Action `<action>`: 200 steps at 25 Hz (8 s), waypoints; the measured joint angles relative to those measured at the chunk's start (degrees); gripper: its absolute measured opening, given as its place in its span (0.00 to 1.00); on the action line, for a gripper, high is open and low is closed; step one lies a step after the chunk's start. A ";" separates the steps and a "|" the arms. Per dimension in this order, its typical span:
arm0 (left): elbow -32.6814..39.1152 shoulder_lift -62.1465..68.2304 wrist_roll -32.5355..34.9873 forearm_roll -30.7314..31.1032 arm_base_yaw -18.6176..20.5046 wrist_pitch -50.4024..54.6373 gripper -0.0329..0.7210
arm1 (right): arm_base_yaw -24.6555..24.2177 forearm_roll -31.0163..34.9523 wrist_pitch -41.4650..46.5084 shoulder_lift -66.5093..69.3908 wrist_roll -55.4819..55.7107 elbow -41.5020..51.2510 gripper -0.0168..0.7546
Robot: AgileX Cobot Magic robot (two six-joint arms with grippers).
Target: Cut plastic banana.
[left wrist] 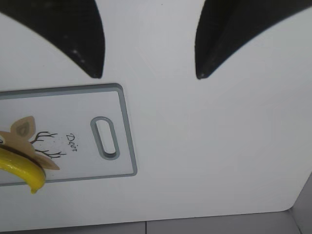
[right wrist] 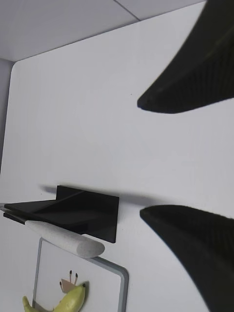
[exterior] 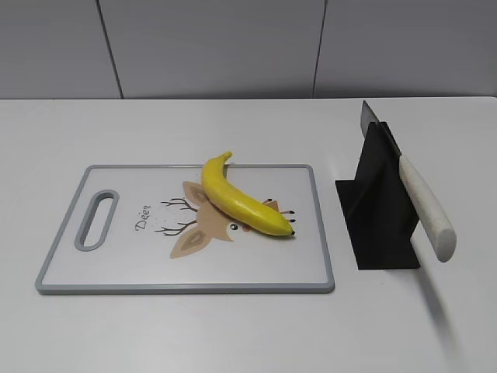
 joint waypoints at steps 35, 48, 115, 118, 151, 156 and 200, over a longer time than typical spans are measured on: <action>0.00 0.00 0.00 0.00 0.00 0.00 0.80 | 0.00 0.31 0.00 0.00 0.00 0.00 0.63; 0.00 0.00 0.00 0.00 0.00 0.00 0.80 | 0.00 0.68 0.09 5.38 0.17 -3.23 0.82; 0.00 0.00 0.00 0.00 0.00 0.00 0.80 | 22.33 -3.53 2.18 96.65 19.33 -33.57 0.77; 0.00 0.00 0.00 0.00 0.00 0.00 0.80 | 22.33 -3.36 1.27 97.98 19.51 -33.57 0.72; 0.00 0.00 0.00 -0.11 0.00 -0.27 0.80 | 22.35 -1.52 2.71 79.95 7.01 -41.73 0.26; -0.68 0.23 0.00 -0.32 0.00 -0.47 0.80 | 22.35 -1.46 2.73 79.95 -4.57 -41.73 0.26; -46.99 89.52 75.38 -25.65 -16.55 -6.68 0.80 | 22.35 21.43 -4.03 96.03 -70.75 -48.47 0.26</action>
